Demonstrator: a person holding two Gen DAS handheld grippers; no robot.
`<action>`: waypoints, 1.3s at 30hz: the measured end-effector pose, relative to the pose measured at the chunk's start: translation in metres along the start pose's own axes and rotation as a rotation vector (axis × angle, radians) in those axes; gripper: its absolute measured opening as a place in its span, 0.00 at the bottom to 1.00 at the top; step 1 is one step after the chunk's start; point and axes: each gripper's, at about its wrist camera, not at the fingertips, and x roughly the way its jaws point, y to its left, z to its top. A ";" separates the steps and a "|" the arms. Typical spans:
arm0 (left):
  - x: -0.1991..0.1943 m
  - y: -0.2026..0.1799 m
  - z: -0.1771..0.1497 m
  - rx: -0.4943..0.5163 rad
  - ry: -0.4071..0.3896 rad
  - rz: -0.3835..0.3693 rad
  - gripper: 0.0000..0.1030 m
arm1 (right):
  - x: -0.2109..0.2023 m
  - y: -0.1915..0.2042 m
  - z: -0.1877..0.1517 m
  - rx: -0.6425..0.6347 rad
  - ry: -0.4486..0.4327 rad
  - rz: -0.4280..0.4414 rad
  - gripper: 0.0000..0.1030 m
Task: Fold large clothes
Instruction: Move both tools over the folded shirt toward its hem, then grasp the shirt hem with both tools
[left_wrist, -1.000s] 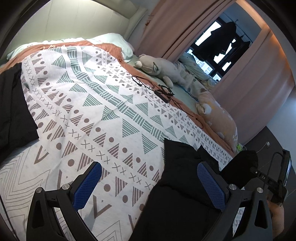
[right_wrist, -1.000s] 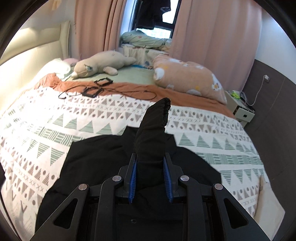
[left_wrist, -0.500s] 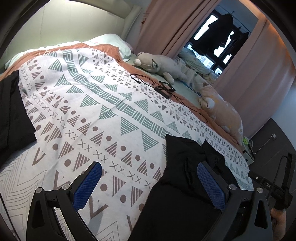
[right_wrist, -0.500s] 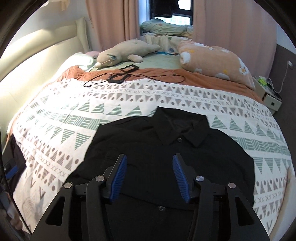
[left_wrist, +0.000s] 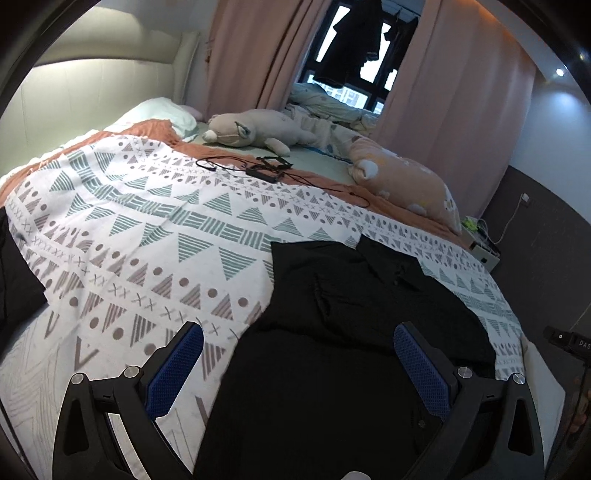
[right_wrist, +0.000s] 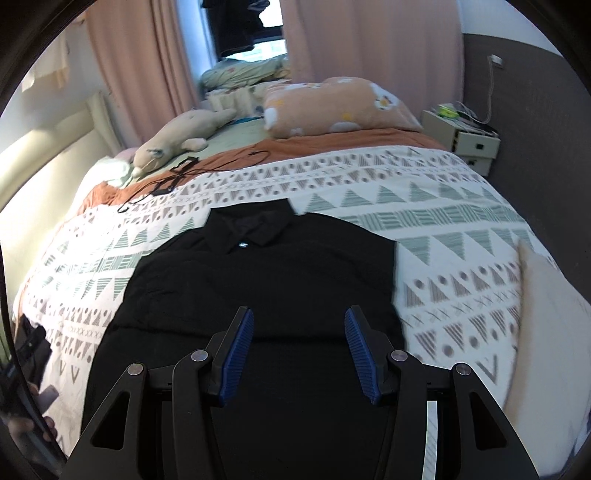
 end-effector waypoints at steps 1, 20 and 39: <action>-0.005 -0.001 -0.005 -0.013 0.013 -0.008 1.00 | -0.004 -0.009 -0.004 0.008 0.000 -0.013 0.53; -0.142 -0.006 -0.054 -0.017 0.005 0.023 1.00 | -0.042 -0.102 -0.116 0.219 0.058 0.091 0.93; -0.231 0.039 -0.116 -0.096 -0.031 0.030 1.00 | -0.096 -0.104 -0.241 0.257 0.007 0.143 0.93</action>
